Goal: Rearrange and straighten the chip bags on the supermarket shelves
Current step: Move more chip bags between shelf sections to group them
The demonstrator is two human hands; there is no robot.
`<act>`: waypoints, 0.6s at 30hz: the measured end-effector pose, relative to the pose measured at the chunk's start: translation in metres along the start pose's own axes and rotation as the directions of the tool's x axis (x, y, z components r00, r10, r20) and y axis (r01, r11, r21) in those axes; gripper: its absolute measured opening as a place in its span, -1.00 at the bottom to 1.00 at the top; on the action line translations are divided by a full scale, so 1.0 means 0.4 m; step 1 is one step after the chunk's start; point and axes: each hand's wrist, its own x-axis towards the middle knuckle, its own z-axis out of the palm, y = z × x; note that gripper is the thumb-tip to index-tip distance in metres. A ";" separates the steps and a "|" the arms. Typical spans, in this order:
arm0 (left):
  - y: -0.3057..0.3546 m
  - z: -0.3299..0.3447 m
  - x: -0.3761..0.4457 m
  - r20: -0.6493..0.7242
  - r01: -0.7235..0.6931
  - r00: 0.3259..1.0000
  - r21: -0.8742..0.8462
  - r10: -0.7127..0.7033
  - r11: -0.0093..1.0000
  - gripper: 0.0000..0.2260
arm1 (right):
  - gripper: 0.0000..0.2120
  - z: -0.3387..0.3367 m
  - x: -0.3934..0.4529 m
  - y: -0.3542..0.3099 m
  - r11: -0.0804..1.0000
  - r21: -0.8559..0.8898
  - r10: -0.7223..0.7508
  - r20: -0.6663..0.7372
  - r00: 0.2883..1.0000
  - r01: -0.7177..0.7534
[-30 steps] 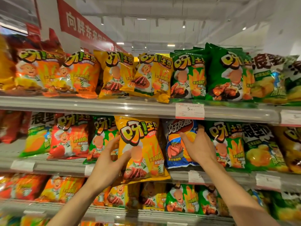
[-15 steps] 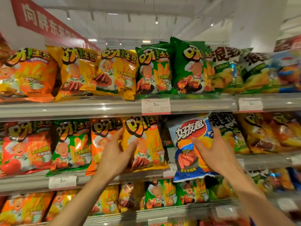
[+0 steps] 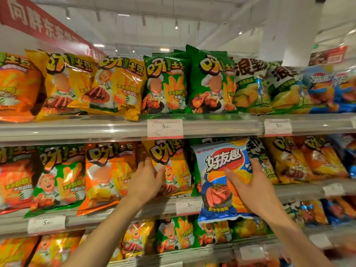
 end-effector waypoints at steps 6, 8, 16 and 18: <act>-0.003 -0.043 -0.045 -0.229 -0.129 0.966 -0.043 0.116 0.991 -0.38 | -0.43 0.026 -0.006 -0.013 0.992 0.123 -0.002 0.026 1.000 -0.001; -0.008 -0.058 -0.071 -0.230 -0.186 0.961 -0.141 0.151 0.972 -0.44 | -0.44 0.044 -0.005 -0.017 0.986 0.166 0.005 0.039 0.999 -0.012; 0.037 -0.091 -0.200 0.221 -0.078 0.938 -0.614 0.266 0.785 -0.41 | 0.02 0.135 -0.051 -0.042 0.965 0.243 0.060 0.172 0.983 -0.102; 0.036 -0.083 -0.218 0.238 -0.065 0.935 -0.615 0.264 0.785 -0.31 | -0.05 0.151 -0.066 -0.046 0.961 0.254 0.067 0.175 0.982 -0.110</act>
